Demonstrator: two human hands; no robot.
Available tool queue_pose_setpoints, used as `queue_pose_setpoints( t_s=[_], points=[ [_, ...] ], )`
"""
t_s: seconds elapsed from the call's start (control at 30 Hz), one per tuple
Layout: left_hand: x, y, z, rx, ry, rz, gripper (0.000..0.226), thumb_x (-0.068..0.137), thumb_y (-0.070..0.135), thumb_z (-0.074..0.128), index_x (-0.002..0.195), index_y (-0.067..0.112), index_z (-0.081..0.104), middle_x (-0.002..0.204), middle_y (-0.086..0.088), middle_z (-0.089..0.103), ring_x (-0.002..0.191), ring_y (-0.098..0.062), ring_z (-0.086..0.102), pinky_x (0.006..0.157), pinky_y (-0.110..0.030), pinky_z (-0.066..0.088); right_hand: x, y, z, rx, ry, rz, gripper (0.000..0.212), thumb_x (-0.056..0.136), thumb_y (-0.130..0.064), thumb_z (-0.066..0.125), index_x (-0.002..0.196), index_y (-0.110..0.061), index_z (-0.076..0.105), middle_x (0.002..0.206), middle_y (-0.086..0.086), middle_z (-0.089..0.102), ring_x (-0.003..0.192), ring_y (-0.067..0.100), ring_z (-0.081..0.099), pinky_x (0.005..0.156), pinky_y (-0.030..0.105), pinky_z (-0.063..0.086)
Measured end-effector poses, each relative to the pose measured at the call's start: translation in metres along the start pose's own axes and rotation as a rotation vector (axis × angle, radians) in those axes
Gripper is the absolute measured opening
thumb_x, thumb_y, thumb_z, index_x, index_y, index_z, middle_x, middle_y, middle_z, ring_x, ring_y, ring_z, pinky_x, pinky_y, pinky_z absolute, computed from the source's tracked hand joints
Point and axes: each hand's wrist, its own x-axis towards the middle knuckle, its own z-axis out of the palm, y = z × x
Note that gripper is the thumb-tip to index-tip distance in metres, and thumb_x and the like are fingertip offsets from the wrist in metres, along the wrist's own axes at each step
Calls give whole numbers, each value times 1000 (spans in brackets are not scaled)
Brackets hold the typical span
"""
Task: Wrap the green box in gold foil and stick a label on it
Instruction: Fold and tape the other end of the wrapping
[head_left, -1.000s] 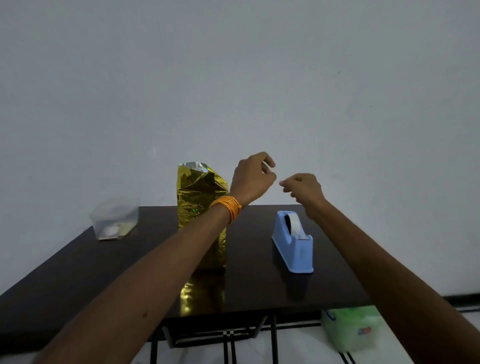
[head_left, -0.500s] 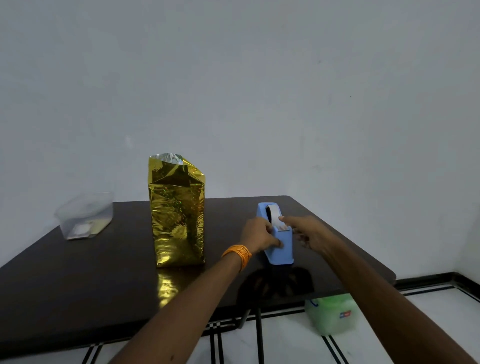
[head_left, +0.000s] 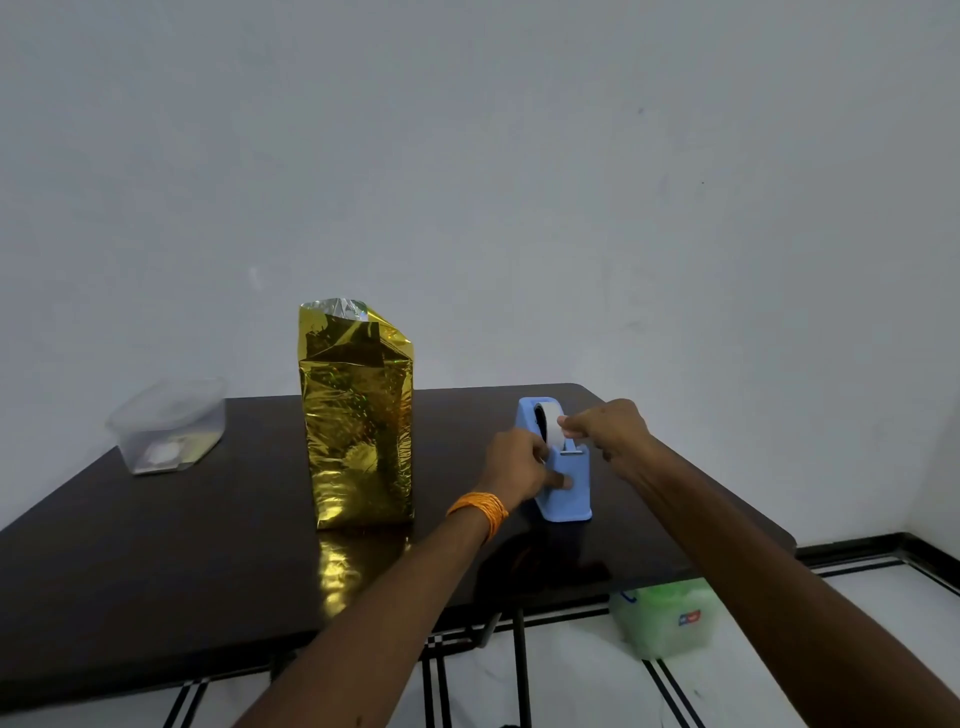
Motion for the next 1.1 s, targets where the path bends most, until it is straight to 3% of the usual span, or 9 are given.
queue_pose_setpoints(
  t_s=[0.1, 0.33, 0.43, 0.53, 0.73, 0.83, 0.93, 1.03, 1.1],
  points=[
    [-1, 1, 1, 3, 11, -2, 36, 67, 34, 89, 73, 11, 63, 75, -3, 61, 69, -18, 55, 49, -23, 35, -6, 8, -2, 20, 26, -23, 18, 83, -14, 79, 78, 2, 74, 76, 10, 69, 56, 12, 52, 49, 23, 37],
    [-4, 2, 3, -6, 26, 20, 37, 69, 33, 88, 69, 10, 60, 71, -4, 58, 63, -17, 49, 47, -20, 32, -22, 24, 0, 50, 65, -64, 22, 84, -13, 77, 65, -2, 70, 63, 7, 65, 40, 6, 48, 40, 19, 34],
    [-3, -1, 4, -35, 40, 20, 37, 68, 32, 89, 68, 9, 60, 71, -6, 58, 64, -18, 49, 50, -23, 34, -26, 22, -3, 58, 60, -70, 20, 84, -12, 76, 71, 3, 72, 65, 9, 66, 32, 1, 44, 37, 17, 33],
    [-4, -1, 5, -22, 50, 27, 39, 68, 33, 89, 71, 2, 65, 77, -15, 67, 66, -18, 53, 59, -33, 49, -35, 31, -5, 79, 47, -39, 21, 84, -10, 76, 78, 9, 70, 68, 11, 66, 34, 2, 44, 34, 14, 31],
    [-4, 0, 4, -31, 63, 40, 42, 66, 34, 90, 76, -1, 70, 78, -13, 69, 66, -17, 53, 63, -37, 51, -43, 41, -7, 108, 17, 19, 19, 86, -8, 74, 84, 10, 68, 46, -2, 50, 26, 0, 38, 32, 14, 30],
    [-6, 0, 4, -27, 76, 51, 39, 67, 31, 89, 79, 0, 70, 77, -9, 65, 70, -16, 54, 69, -39, 54, -45, 46, -8, 98, -1, 11, 16, 86, -6, 73, 80, 8, 67, 44, -5, 52, 27, -1, 41, 33, 12, 31],
    [-7, -1, 5, -18, 62, 58, 34, 68, 30, 89, 73, 6, 67, 78, -5, 65, 73, -17, 58, 65, -34, 53, -43, 51, -6, -48, 55, -89, 25, 86, -14, 75, 76, 8, 69, 61, 4, 63, 42, 2, 50, 39, 14, 35],
    [-6, -3, 6, -24, 60, 58, 37, 68, 31, 90, 74, 2, 68, 81, -14, 71, 70, -19, 58, 65, -36, 52, -44, 57, -6, -357, 62, -152, 29, 83, -16, 76, 58, -7, 64, 54, -1, 59, 44, 5, 49, 41, 14, 35],
    [-5, -3, 6, -1, 34, 54, 35, 70, 31, 89, 75, 5, 67, 81, -14, 69, 70, -19, 56, 65, -36, 51, -48, 68, -8, -428, 36, -146, 33, 83, -16, 76, 53, -14, 61, 49, -4, 56, 42, 3, 47, 40, 11, 35]
  ],
)
